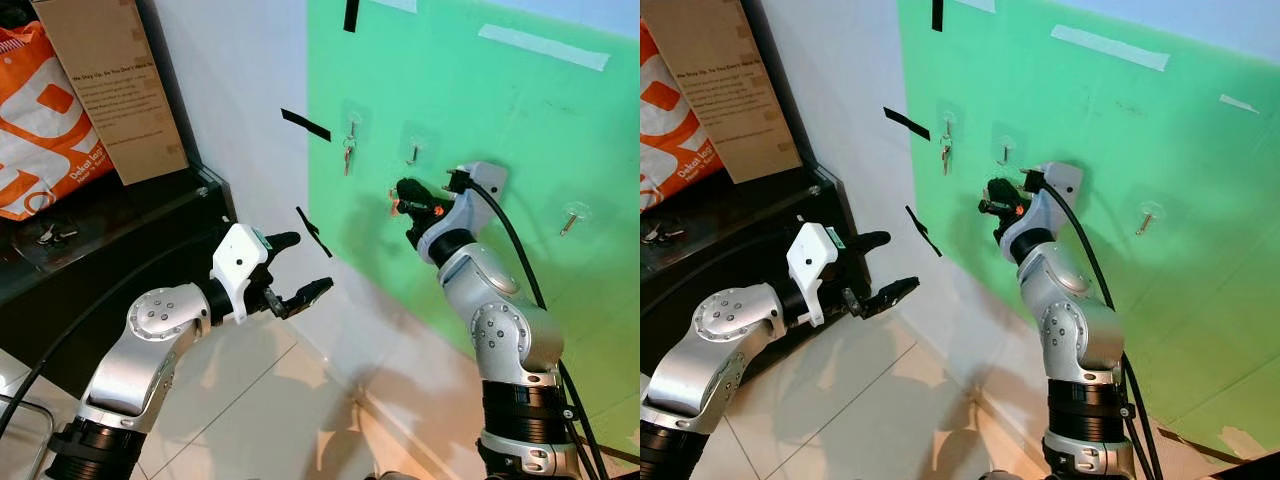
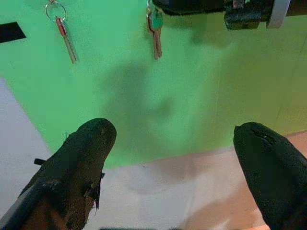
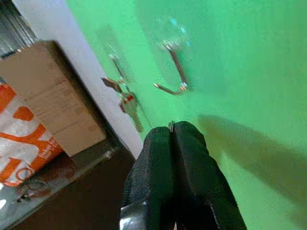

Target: Hang keys on a hook

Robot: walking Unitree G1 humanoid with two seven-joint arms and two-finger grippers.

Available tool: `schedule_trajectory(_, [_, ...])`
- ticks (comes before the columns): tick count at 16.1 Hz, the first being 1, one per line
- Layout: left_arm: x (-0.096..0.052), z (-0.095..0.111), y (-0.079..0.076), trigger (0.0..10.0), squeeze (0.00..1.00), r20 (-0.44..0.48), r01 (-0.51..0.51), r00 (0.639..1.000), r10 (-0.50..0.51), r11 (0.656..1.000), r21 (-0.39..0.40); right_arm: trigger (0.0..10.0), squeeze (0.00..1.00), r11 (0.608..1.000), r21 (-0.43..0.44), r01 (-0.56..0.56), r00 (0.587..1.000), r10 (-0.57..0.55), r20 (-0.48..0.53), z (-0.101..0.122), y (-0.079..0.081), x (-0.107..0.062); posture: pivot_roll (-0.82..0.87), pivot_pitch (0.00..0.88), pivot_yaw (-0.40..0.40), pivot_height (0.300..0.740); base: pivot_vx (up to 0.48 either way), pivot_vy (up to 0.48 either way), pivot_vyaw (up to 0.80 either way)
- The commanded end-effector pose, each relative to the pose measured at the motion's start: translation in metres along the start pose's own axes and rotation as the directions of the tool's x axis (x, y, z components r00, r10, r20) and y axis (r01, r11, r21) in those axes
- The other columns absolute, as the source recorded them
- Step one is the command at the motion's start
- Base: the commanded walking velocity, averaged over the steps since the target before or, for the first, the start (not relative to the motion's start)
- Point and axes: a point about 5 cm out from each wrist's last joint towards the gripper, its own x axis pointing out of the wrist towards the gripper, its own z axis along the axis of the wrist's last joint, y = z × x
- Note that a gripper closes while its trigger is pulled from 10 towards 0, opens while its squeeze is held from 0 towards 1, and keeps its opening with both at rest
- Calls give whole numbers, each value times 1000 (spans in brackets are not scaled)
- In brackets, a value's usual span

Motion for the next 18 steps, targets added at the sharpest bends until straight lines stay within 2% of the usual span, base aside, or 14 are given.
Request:
schedule_trajectory(1, [-1,2,0,10000,0,-3,7,1000,-7,1000,11,10000,0,999,7,-44,998,43,49,8,8,-1,16,0,18,740,0,0,0])
schedule_trajectory(11, [-1,1,-1,10000,0,-5,14,1000,-14,1000,12,10000,0,994,67,-89,989,80,128,18,15,2,18,0,16,740,0,0,0])
schedule_trajectory(14, [-2,1,-1,10000,0,-6,14,1000,-13,1000,13,10000,0,996,76,-52,991,43,126,17,12,6,23,0,13,740,0,0,0])
schedule_trajectory(15, [-2,1,-1,10000,0,-7,13,1000,-13,1000,14,10000,0,996,89,-8,993,-2,122,17,7,8,24,0,12,740,0,0,0])
schedule_trajectory(18, [-2,1,-1,10000,0,-7,15,1000,-15,1000,15,10000,0,995,94,35,993,-45,106,15,0,9,22,0,13,740,0,0,0])
